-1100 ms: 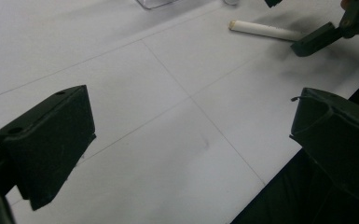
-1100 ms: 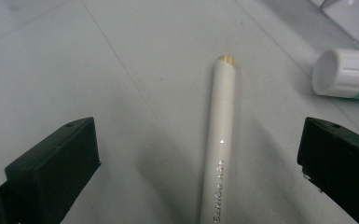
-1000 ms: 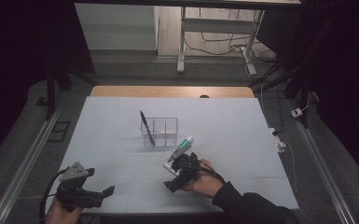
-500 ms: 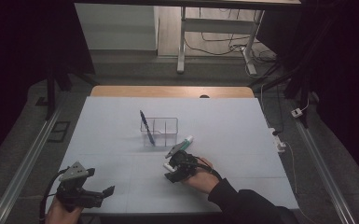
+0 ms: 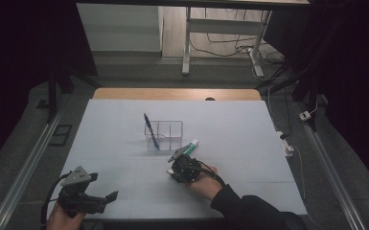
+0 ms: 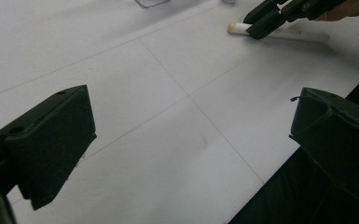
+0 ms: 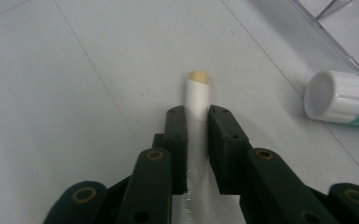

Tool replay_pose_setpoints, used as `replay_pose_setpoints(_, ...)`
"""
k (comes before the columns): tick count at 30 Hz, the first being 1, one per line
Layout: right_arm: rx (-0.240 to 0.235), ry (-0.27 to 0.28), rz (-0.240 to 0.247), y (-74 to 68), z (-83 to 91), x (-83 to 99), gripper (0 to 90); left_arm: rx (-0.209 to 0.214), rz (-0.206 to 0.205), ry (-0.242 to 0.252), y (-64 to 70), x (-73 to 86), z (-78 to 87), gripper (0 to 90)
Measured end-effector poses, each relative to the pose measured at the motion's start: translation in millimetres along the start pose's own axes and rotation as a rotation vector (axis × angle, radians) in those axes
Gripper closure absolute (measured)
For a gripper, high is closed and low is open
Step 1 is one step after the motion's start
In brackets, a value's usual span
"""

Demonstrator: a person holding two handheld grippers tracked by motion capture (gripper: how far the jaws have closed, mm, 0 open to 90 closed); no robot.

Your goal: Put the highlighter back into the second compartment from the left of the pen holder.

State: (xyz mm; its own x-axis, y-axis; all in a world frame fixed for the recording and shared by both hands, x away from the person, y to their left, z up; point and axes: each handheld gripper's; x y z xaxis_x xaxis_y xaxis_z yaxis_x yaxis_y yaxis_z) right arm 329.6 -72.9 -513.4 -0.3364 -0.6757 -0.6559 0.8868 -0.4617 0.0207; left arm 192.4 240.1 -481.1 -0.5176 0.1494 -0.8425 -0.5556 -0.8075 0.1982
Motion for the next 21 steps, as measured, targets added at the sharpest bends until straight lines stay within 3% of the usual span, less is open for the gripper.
replay_pose_setpoints(8,-0.006,-0.007,-0.032,1.1,-0.2,-1.1,78.2,0.001,0.0,0.0,0.0,0.0,0.0,0.0)
replay_pose_setpoints(12,-0.027,0.004,-0.013,3.9,0.8,0.7,78.3,0.001,-0.001,0.0,0.0,0.0,0.0,0.0)
replay_pose_setpoints(21,-0.033,0.07,-0.008,6.5,6.9,-1.5,78.5,0.004,0.001,0.002,-0.3,0.1,0.3,0.0)
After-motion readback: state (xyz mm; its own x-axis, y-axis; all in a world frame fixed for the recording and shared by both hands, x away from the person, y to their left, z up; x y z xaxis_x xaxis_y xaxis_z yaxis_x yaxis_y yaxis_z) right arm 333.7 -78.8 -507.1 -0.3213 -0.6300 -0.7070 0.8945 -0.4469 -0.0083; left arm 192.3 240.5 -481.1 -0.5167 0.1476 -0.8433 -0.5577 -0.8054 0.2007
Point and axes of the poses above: each handheld gripper's, and its own axes: z roughly backward along the jaws, x roughly out of its underside, y roughly to its right, and after that the axes turned 11 degrees about y, right-handed
